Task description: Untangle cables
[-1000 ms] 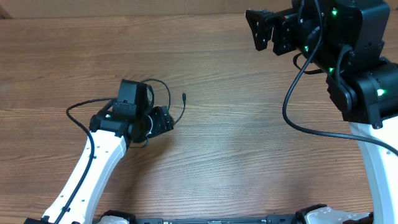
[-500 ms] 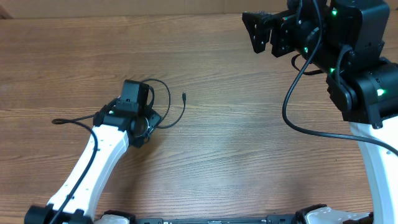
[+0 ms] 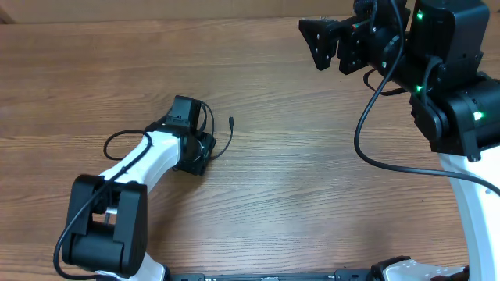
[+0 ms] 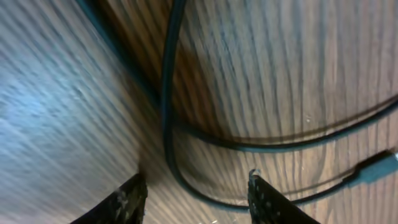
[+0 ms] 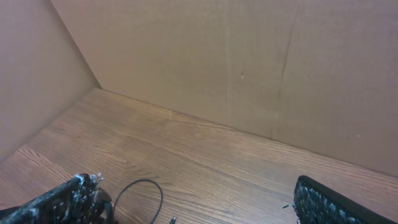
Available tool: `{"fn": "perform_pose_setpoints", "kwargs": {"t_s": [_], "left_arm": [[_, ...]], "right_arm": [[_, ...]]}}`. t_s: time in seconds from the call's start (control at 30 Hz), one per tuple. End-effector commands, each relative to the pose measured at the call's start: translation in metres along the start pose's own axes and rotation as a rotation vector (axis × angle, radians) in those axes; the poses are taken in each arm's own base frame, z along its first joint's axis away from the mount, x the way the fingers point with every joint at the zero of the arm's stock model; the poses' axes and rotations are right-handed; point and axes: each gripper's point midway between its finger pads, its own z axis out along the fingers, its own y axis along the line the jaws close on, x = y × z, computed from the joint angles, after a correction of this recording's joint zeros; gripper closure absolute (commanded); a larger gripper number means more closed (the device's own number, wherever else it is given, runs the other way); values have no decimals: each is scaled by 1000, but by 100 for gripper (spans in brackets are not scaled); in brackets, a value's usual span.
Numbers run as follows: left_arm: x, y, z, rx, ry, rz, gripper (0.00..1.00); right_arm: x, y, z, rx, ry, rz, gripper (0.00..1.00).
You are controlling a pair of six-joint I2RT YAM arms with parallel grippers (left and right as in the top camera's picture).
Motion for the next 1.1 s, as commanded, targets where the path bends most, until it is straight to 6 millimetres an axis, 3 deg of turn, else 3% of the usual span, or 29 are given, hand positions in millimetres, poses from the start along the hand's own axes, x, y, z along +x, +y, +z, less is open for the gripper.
{"fn": "perform_pose_setpoints", "kwargs": {"t_s": [0.0, 0.47, 0.8, 1.07], "left_arm": [[4, -9, -1, 27, 28, -69, 46], [-16, -10, -3, 43, 0, -142, 47], [-24, -10, -5, 49, -4, -327, 49], [-46, -6, -8, 57, -26, -419, 54]], "right_arm": [[-3, 1, -2, -7, -8, -1, 0], [-2, 1, -2, -8, -5, 0, 0], [-1, 11, -3, -63, 0, 0, 0], [-1, 11, -3, -63, 2, 0, 0]]}}
